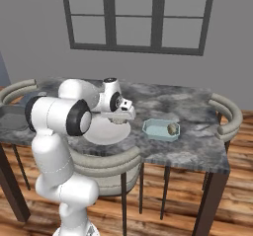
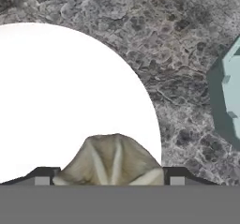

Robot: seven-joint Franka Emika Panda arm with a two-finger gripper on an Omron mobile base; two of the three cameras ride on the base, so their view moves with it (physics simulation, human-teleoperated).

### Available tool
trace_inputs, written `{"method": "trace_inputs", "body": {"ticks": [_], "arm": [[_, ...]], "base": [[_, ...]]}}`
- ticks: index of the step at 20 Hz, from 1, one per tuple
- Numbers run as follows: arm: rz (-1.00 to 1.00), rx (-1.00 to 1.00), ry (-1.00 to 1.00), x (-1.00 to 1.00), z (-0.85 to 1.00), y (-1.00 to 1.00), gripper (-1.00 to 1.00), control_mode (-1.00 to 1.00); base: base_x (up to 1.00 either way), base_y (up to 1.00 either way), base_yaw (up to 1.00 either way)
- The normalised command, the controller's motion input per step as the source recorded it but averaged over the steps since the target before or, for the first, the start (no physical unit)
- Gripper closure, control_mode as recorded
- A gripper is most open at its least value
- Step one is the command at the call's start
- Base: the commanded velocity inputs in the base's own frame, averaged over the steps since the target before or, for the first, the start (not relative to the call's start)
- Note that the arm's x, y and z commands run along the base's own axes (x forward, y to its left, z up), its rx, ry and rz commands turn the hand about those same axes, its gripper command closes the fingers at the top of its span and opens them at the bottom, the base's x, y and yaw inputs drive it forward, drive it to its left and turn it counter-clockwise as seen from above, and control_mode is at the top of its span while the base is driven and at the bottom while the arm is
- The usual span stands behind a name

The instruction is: Place two dumplings into each of the tupperware containers and then place the containers in the fridge.

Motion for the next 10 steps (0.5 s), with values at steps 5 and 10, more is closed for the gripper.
{"method": "trace_inputs", "body": {"ticks": [5, 10], "arm": [[-0.45, -0.07, 0.04, 0.01, 0.83, -0.96, 1.0, -1.0], [-0.27, -0.01, 0.15, 0.5, 0.22, -0.98, 1.0, -1.0]], "base": [[0.0, 0.0, 0.0], [0.0, 0.0, 0.0]]}}
